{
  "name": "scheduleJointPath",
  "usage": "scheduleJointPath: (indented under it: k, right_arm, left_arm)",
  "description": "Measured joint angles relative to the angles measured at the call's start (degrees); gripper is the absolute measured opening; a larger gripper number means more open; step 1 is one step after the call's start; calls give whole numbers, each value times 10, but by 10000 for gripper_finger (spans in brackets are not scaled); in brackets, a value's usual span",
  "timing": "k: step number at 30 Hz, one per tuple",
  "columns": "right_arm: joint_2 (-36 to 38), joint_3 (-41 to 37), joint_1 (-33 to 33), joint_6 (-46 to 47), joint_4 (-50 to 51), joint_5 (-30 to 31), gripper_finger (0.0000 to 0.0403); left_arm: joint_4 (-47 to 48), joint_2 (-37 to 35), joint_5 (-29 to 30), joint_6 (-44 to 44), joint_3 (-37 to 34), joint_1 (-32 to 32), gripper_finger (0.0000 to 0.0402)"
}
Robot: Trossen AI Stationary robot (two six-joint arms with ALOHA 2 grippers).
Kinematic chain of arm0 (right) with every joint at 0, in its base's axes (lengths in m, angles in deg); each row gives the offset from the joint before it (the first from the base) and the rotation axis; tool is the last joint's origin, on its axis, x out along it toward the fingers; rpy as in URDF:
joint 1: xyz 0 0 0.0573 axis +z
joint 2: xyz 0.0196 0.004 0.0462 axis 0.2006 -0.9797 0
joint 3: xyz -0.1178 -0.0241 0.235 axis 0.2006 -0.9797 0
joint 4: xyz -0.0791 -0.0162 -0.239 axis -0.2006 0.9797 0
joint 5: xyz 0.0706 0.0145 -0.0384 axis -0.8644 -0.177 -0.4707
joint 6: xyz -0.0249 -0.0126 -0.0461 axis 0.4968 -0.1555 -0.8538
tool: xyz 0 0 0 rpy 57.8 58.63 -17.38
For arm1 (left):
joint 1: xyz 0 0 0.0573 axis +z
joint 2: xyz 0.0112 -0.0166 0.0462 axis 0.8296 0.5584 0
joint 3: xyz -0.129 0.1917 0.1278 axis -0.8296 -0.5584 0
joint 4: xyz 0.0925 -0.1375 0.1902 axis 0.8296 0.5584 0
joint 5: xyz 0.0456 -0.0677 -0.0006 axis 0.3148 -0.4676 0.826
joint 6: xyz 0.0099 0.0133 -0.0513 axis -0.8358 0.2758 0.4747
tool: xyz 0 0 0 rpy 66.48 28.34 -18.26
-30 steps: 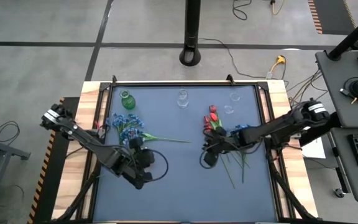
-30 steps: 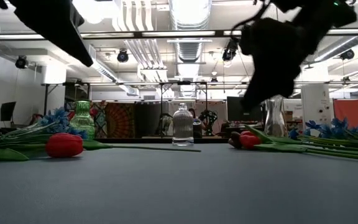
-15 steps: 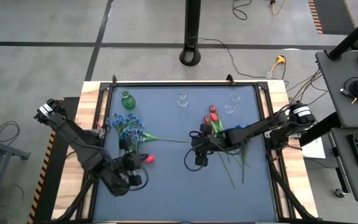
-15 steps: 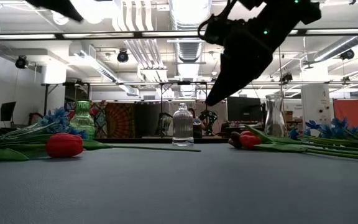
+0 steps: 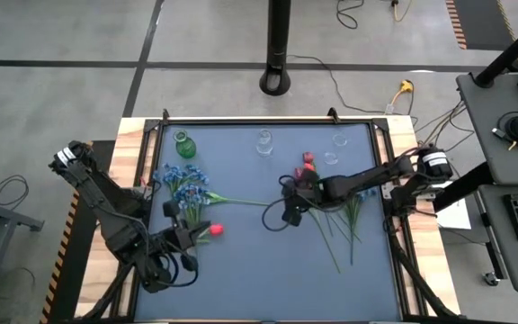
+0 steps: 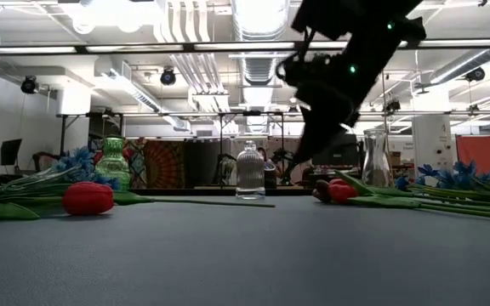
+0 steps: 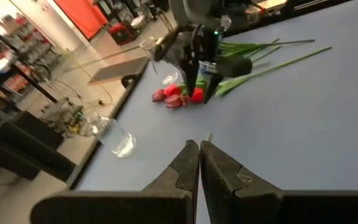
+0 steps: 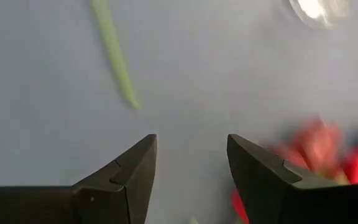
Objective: Sort flowers into vase by color
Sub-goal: Put the bottom right red flower into the left transparent vase
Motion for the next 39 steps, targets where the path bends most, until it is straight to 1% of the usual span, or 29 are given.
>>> scheduleJointPath:
  k: [5,11,16,21,26,33,36,39]
  right_arm:
    - [4,0,-4,112,109,-9,198]
    - [15,0,12,189,154,-66,213]
    - [19,-1,21,232,218,-125,217]
    - [17,-6,27,243,230,-178,217]
    - [6,-6,28,247,225,-181,217]
    - [-40,-6,28,222,186,-180,216]
    - [-49,-5,28,221,185,-181,203]
    - [-51,-4,28,221,183,-184,174]
  left_arm:
    - [12,-3,44,-6,0,1,0]
    - [29,-3,50,-5,0,5,0]
    - [32,-3,50,-5,0,12,0]
    - [33,-3,50,-4,0,20,0]
    - [33,-3,50,-2,0,27,0]
    - [32,-3,50,8,0,28,0]
    - [32,-3,50,12,0,28,0]
    - [31,-3,51,14,-1,28,0]
